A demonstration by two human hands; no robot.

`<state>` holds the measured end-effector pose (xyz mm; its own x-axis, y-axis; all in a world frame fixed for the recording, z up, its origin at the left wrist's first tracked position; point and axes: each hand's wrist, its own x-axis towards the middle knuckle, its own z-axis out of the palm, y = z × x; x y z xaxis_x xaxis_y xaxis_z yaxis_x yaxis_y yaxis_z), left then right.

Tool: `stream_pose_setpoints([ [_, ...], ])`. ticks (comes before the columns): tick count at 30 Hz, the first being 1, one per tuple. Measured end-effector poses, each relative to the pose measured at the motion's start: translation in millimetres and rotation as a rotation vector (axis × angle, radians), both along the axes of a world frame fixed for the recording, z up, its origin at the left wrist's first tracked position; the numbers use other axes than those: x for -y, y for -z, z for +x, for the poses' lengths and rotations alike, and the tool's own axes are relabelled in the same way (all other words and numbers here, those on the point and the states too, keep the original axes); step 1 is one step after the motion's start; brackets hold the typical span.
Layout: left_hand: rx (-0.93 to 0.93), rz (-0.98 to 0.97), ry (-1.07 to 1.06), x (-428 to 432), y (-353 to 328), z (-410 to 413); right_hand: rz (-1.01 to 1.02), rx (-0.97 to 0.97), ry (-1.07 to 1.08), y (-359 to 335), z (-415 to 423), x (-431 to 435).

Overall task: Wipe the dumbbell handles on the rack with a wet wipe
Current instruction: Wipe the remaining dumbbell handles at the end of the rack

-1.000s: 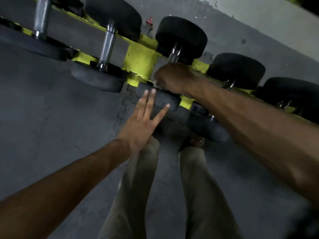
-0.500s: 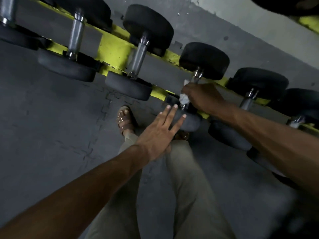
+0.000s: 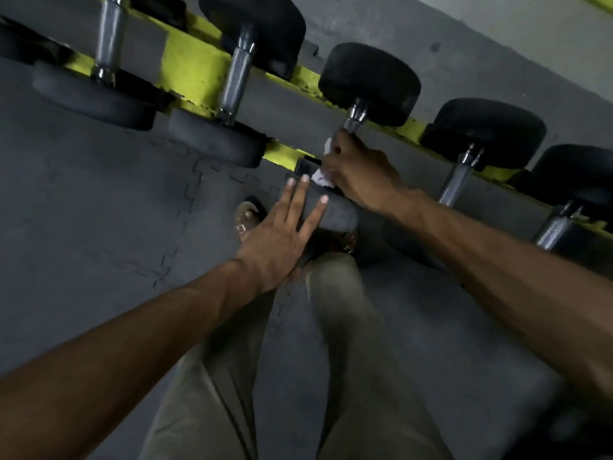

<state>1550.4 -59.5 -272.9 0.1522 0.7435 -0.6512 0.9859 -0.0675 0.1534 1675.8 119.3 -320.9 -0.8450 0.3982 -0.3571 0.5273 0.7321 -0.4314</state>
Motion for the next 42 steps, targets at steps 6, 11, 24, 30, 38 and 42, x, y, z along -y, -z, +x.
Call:
stream_pose_setpoints([
  [6, 0.013, 0.013, 0.015, 2.6, 7.8, -0.8, -0.158, 0.007, 0.517, 15.3, 18.0, 21.4],
  [11, 0.026, 0.026, 0.030, 3.0, 11.4, -5.5, -0.652, -0.030, 1.152, 35.2, 7.3, 18.4],
  [24, 0.082, 0.018, 0.117, 1.1, 15.7, -20.1, -1.171, -0.602, 1.776, 37.4, -33.5, -10.8],
  [30, 0.039, -0.029, 0.158, -5.6, 2.9, -18.5, -1.111, -0.360, 1.530, 41.7, -20.0, -11.2],
  [38, 0.005, -0.026, 0.152, -1.9, 5.4, -14.4, -0.792, -0.396, 1.648, 45.9, -29.2, 5.3],
  [42, 0.004, -0.019, 0.133, -1.1, 6.4, -13.4, -0.215, -0.241, 1.335, 30.8, -20.9, 7.3],
])
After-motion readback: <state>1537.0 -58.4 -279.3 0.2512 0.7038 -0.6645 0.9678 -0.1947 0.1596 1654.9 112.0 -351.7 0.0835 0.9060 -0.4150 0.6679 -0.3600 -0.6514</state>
